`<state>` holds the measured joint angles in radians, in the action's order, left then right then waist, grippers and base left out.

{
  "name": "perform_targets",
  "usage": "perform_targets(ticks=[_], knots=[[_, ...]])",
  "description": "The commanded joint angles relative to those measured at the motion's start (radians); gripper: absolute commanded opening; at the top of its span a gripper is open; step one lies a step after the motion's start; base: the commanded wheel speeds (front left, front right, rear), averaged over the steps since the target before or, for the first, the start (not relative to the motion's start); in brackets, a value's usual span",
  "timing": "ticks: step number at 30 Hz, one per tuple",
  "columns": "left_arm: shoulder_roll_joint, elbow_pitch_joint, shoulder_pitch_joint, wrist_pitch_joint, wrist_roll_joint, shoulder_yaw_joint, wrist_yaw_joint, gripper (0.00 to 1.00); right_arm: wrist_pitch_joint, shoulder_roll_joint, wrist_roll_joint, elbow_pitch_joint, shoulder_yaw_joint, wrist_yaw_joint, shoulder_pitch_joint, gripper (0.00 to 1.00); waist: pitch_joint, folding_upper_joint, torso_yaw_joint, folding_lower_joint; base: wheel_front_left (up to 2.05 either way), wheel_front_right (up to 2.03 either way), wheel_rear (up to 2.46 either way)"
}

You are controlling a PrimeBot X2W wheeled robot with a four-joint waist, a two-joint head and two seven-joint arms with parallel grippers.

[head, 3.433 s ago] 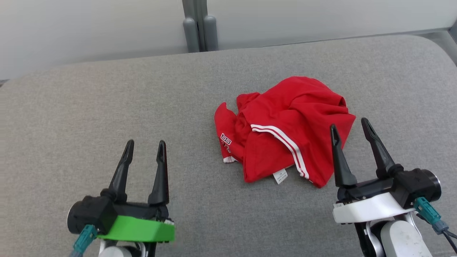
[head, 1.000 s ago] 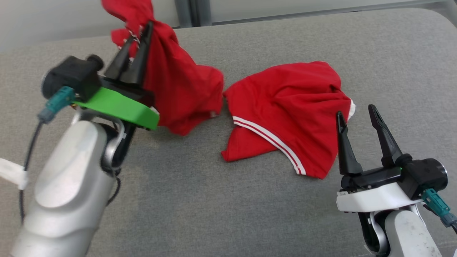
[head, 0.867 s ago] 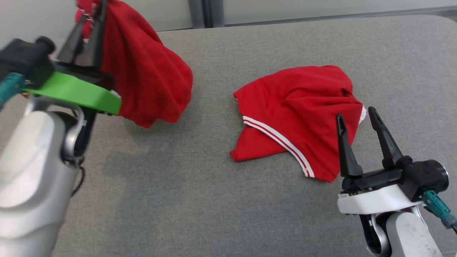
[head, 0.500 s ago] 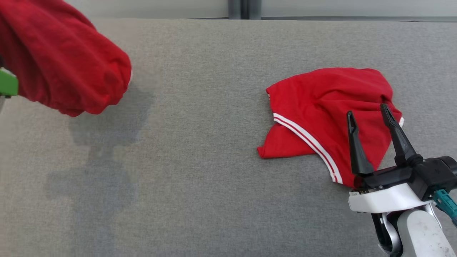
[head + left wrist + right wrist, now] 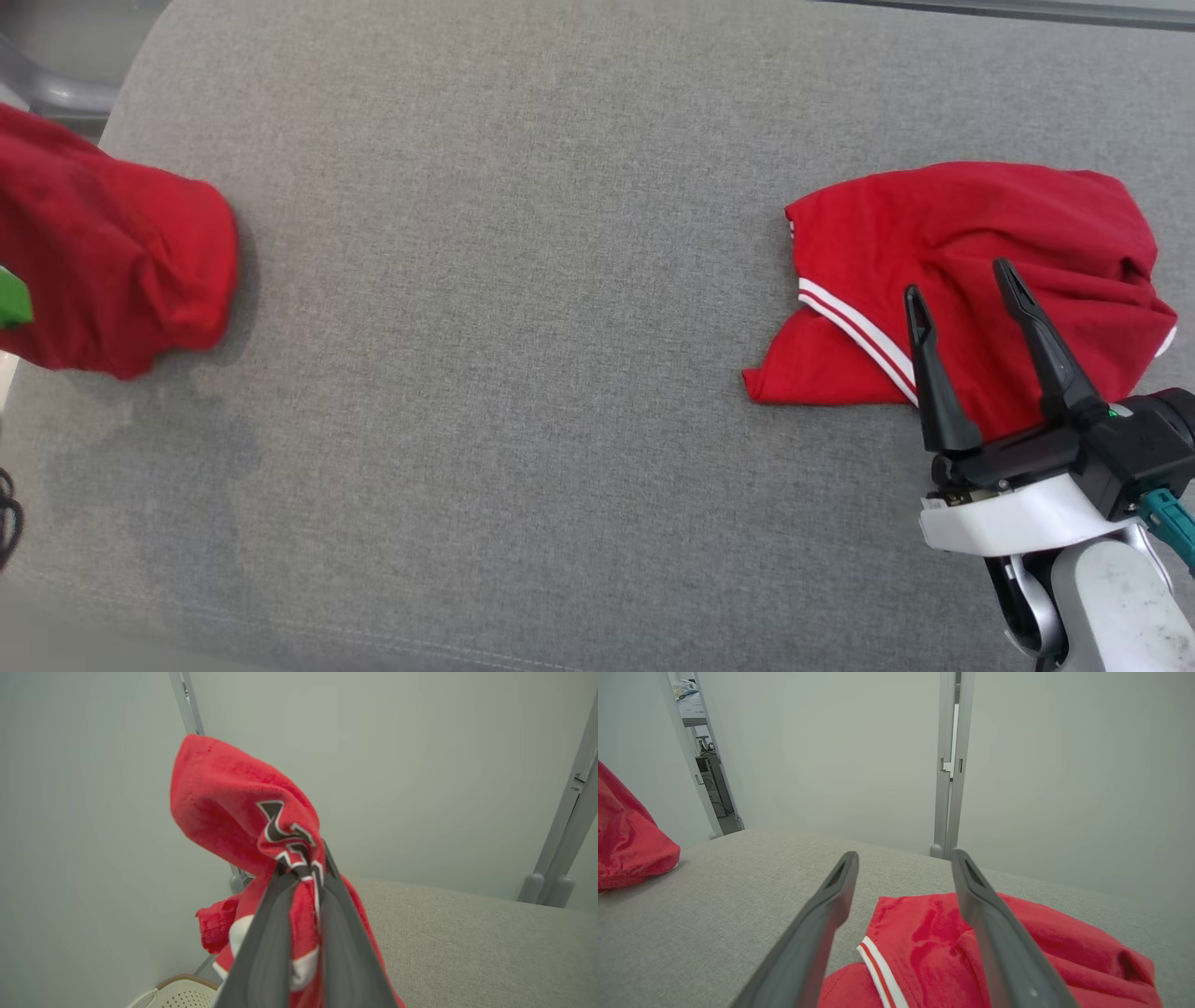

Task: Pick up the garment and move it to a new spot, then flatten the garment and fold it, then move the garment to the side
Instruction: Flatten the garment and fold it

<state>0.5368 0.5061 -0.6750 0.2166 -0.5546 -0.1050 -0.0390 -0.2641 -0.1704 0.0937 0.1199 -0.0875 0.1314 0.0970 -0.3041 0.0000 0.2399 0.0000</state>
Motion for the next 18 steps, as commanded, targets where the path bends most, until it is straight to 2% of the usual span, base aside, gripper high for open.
perform_targets(ticks=[1,3,5,7,8,9,10,15,18], knots=[[-0.026,0.047,0.013,0.005,-0.022,-0.003,0.017,0.0,-0.001,-0.008,-0.009,0.004,-0.003,-0.001,0.016,1.0,-0.029,0.0,0.015,0.0,0.0,0.0,0.0],[-0.056,0.128,0.011,-0.005,-0.05,-0.01,0.043,0.0,-0.001,-0.016,-0.007,0.004,-0.012,-0.001,0.029,1.0,-0.044,0.0,0.007,0.0,0.0,0.0,0.0],[-0.083,0.208,-0.003,-0.015,-0.065,-0.016,0.063,0.1,-0.001,-0.023,-0.003,0.004,-0.02,-0.001,0.042,1.0,-0.06,0.0,-0.001,0.0,0.0,0.0,0.0],[-0.107,0.284,-0.021,-0.013,-0.082,-0.016,0.077,0.26,-0.001,-0.025,-0.001,0.005,-0.026,-0.001,0.055,1.0,-0.072,0.0,-0.011,0.0,0.0,0.0,0.0],[-0.115,0.318,-0.029,-0.007,-0.09,-0.016,0.086,0.42,-0.001,-0.025,0.0,0.005,-0.028,-0.001,0.059,1.0,-0.075,0.0,-0.018,0.0,0.0,0.0,0.0],[-0.121,0.344,-0.035,-0.003,-0.093,-0.018,0.095,0.49,-0.001,-0.024,0.0,0.002,-0.029,-0.001,0.06,1.0,-0.076,0.0,-0.024,0.0,0.0,0.0,0.0],[-0.123,0.367,-0.043,0.002,-0.088,-0.025,0.104,1.0,-0.001,-0.02,0.0,0.0,-0.027,-0.001,0.062,1.0,-0.075,0.0,-0.032,0.0,0.0,0.0,0.0],[-0.108,0.361,-0.072,0.043,-0.029,-0.038,0.103,1.0,-0.001,0.0,0.001,-0.008,-0.02,-0.001,0.061,1.0,-0.046,0.0,-0.07,0.0,0.0,0.0,0.0],[-0.105,0.244,-0.042,0.05,0.008,-0.009,0.087,1.0,-0.001,0.017,-0.008,-0.018,-0.026,-0.001,0.056,1.0,-0.011,0.0,-0.103,0.0,0.0,0.0,0.0]])
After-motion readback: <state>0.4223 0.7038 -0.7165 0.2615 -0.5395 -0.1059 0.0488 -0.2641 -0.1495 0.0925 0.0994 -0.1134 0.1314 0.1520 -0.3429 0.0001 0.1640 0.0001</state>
